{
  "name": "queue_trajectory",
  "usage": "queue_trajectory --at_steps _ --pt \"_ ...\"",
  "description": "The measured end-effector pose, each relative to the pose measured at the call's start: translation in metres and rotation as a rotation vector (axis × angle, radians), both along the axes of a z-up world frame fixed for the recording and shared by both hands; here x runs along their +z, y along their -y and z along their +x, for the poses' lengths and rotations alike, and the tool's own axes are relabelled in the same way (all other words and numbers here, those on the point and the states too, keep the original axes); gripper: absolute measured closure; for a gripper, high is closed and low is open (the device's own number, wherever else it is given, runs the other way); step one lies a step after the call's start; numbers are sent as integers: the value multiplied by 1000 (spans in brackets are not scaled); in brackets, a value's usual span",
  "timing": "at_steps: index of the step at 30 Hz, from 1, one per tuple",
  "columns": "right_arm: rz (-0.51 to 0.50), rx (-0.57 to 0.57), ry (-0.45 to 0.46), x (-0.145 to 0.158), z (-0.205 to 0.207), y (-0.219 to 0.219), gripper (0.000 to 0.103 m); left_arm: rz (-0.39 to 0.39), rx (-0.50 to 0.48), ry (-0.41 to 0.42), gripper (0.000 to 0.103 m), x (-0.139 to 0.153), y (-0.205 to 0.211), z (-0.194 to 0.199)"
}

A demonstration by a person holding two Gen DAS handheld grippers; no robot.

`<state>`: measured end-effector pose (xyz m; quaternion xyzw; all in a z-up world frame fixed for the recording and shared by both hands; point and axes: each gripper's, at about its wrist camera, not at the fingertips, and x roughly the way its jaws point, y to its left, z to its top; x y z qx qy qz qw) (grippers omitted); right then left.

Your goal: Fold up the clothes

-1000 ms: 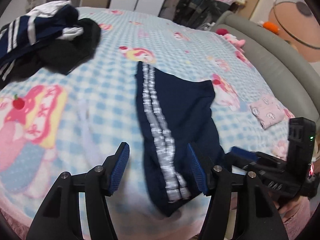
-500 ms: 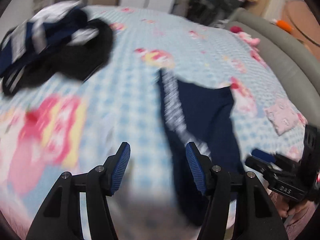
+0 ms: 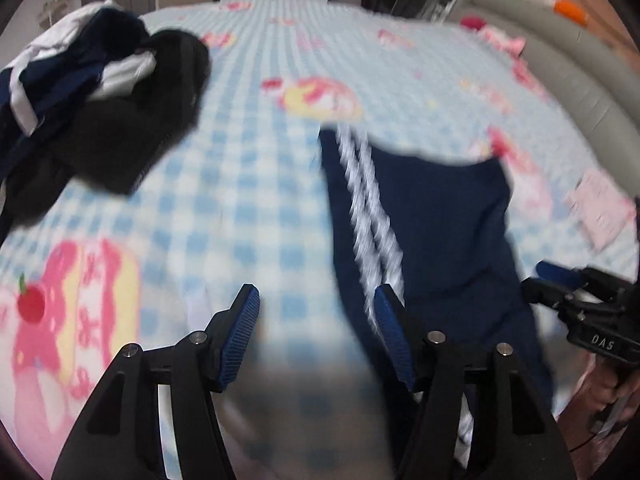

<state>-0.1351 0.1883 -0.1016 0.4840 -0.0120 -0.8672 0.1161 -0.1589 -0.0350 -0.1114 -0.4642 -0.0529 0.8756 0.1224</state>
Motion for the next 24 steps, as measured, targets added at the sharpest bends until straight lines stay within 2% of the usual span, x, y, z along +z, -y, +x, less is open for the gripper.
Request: queue_trajectory --at_steps 2,3,5,7,8,10,12,14,15,17,20,21,23,24 --pt "-26 -16 -17 7 -14 -3 53 26 -30 -20 42 7 -6 -12" --pt "-24 -26 -20 8 -23 -3 53 2 -48 -28 42 7 -12 -20" --pt "45 -38 -1 -3 -43 -2 53 -104 -80 -21 42 -3 -26 -36" --pt "190 -47 36 -20 -52 -3 56 -198 -96 -6 40 -14 -33 -50" --pt "249 -49 48 -26 -53 -5 58 -167 -91 -10 40 -13 -26 -53" --pt "254 -52 39 -25 -44 -19 58 -106 -82 -20 40 -13 -12 -58" --pt "209 -62 29 -14 -42 -28 57 -42 -71 -35 40 -11 2 -63" --pt "117 -72 -15 5 -51 -27 55 5 -65 -74 41 -3 6 -68" --pt "74 -69 -38 13 -57 -24 54 14 -67 -85 41 -2 6 -71" --pt "74 -58 -54 16 -71 -14 51 16 -65 -76 41 -6 5 -80" --pt "252 -91 -13 -12 -101 -3 53 -59 -37 -36 41 -21 3 -83" --pt "271 -121 14 -23 -111 -9 53 -63 -27 -34 40 -22 5 -84" --pt "177 -192 26 -23 -117 -28 53 -29 -1 -51 41 -16 11 -82" --pt "149 -225 -3 -14 -112 -33 53 -4 -6 -69 41 -11 13 -79"
